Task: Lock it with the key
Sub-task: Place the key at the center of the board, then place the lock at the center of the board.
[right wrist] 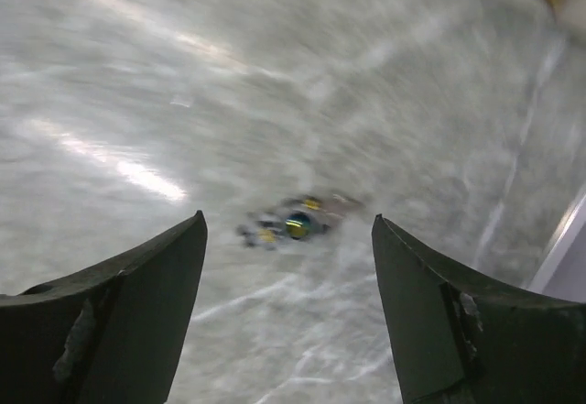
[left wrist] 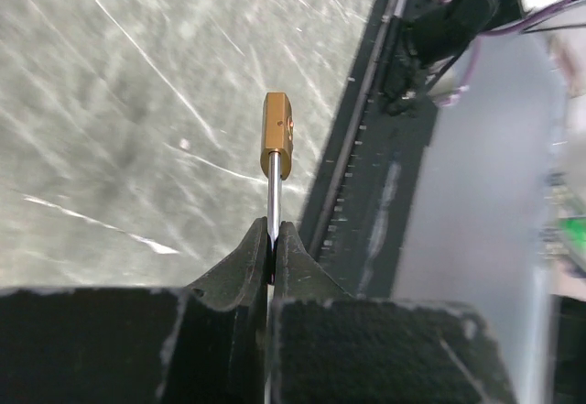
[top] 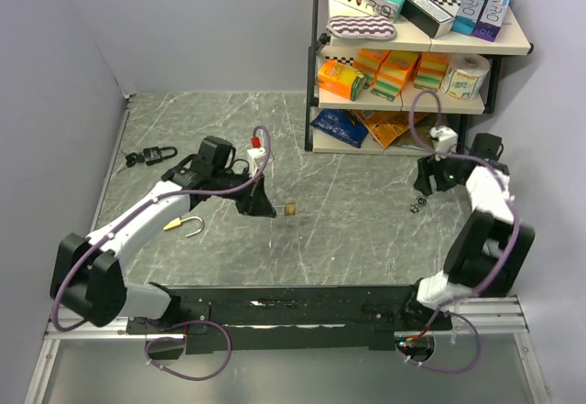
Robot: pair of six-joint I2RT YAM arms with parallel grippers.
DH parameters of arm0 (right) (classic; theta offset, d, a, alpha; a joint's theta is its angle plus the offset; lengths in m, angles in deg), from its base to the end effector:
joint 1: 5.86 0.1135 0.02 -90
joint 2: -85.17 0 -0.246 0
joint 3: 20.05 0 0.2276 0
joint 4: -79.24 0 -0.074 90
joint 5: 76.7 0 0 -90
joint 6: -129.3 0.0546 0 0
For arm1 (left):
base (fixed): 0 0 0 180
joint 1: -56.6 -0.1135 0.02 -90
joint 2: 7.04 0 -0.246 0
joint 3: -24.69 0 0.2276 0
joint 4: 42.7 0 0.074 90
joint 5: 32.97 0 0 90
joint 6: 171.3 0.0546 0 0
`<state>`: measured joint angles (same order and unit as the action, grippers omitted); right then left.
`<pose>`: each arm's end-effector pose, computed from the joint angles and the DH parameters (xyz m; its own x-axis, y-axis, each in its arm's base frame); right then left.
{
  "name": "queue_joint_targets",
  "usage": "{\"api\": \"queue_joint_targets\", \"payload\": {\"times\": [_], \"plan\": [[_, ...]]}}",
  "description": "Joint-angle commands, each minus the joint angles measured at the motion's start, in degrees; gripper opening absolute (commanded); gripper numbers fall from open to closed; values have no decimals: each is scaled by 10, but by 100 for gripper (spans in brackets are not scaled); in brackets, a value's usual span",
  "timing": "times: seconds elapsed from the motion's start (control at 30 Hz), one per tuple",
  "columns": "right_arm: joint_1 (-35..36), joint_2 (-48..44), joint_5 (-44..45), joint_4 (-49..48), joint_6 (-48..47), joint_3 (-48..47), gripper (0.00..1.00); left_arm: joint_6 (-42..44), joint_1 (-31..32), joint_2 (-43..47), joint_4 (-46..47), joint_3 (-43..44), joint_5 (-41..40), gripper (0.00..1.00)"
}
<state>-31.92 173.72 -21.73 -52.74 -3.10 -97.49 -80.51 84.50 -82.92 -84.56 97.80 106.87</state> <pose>0.2815 -0.1028 0.2137 -0.6336 -0.3048 -0.7111 -0.4497 0.8930 0.0178 0.2147 -0.1609 0.2643 -0.6100 0.3331 -0.7190 0.7909 0.3109 -0.5270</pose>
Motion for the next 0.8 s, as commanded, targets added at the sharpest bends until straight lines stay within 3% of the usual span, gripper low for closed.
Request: {"api": "queue_joint_targets", "payload": {"times": [0.0, 0.17, 0.43, 0.6, 0.77], "plan": [[104, -137, -74, 20, -20, 53, 83, -87, 4, -48, -5, 33, 53, 1], [274, -268, -83, 17, -10, 94, 91, -75, 8, -107, -73, 82, 68, 1], [554, -317, -2, -28, -8, 100, 97, -134, 26, -98, -32, 62, 129, 1], [643, -298, 49, -67, -15, 103, 97, -141, 35, -90, -31, 58, 128, 1], [696, -273, 82, -90, -22, 97, 90, -142, 41, -83, -31, 59, 119, 1]]}}
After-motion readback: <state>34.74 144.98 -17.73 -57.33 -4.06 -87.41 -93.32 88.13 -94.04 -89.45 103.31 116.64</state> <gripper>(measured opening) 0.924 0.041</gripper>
